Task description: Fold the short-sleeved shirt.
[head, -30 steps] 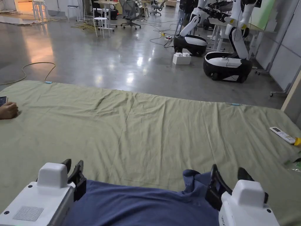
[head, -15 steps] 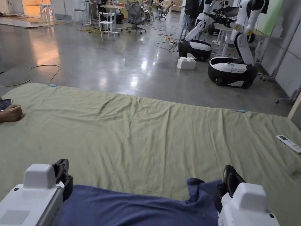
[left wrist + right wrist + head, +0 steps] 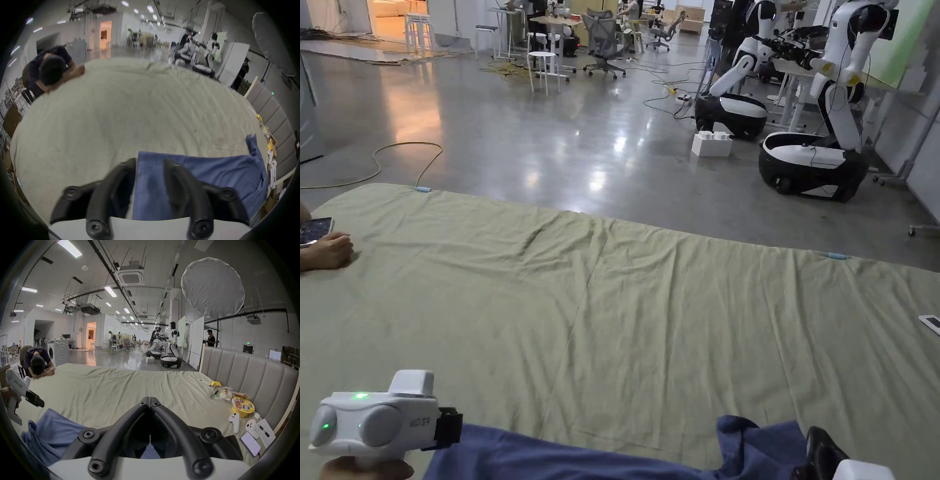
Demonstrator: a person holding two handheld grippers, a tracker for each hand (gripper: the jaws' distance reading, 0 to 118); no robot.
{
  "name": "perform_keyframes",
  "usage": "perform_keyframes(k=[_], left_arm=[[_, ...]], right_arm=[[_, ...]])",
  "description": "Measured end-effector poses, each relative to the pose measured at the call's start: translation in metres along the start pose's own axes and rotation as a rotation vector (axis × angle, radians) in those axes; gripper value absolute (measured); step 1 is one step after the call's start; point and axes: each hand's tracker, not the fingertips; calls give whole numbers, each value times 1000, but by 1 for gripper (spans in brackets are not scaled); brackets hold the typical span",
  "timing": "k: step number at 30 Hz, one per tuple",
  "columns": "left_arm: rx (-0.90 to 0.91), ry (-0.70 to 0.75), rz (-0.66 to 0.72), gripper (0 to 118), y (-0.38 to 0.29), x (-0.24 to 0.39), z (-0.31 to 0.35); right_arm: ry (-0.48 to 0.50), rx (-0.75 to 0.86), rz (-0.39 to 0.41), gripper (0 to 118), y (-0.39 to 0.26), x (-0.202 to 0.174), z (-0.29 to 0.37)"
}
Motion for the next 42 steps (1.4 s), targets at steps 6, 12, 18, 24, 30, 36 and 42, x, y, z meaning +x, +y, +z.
perform_keyframes(k=[6, 12, 18, 24, 30, 36, 42], left_arm=[[-139, 34, -34, 76, 1, 5, -50], [-101, 49, -123, 71, -5, 15, -53], [-43, 34, -168, 8, -7, 22, -49], [9, 42, -188, 6, -7, 26, -45], [72, 46, -196, 6, -9, 41, -15], [99, 46, -191, 6, -12, 38, 4], [120, 40, -189, 6, -18, 54, 8]], right_arm=[[-34, -80, 21, 0, -21, 12, -11], [-63, -170, 22, 0, -46, 25, -19], [-79, -278, -38, 1, -57, 52, -47], [8, -573, -82, 65, -66, 91, -122], [78, -810, 50, 84, -96, 95, -198], [113, -896, 9, 74, -115, 98, -223], [121, -856, 26, 14, -109, 100, -213]])
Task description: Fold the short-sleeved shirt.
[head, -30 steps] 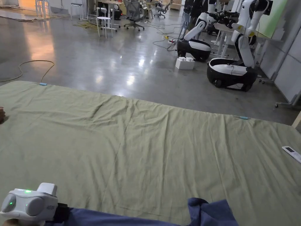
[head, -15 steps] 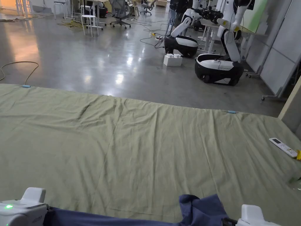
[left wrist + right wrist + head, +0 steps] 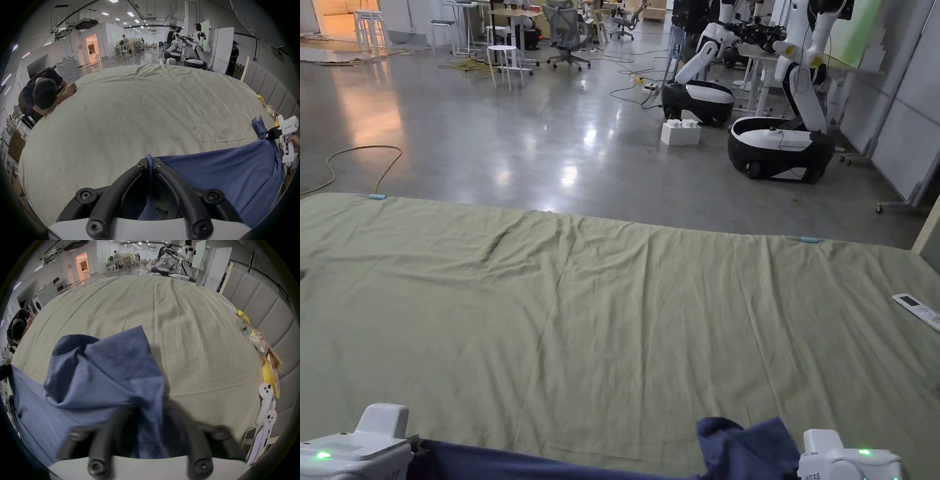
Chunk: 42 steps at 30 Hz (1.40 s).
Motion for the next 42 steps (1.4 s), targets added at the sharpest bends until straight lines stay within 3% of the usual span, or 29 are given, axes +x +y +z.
perform_keyframes(k=[1, 4, 9, 16, 23, 33, 40, 42], left_arm=[[-1, -5, 4, 6, 0, 11, 0], [7, -14, 13, 6, -5, -4, 9], [39, -37, 41, 6, -10, -8, 40], [115, -76, 58, 6, -28, -41, 98], [133, -116, 33, 6, -60, -55, 156], [2, -117, -35, 6, -143, -57, 179], [-120, -89, -31, 6, -186, -66, 141], [-130, -81, -29, 6, -190, -65, 132]], right_arm=[[25, 1, 11, 2, -1, 1, -3], [6, 5, 21, 2, -8, 2, 7], [3, 149, -46, 2, -18, -2, 63], [18, 264, -23, 2, -49, -5, 152], [27, 276, -9, 2, -106, 6, 191], [11, 131, 9, 2, -211, -3, 189], [2, 61, -6, 2, -243, -15, 155], [7, 57, -14, 2, -252, 9, 123]])
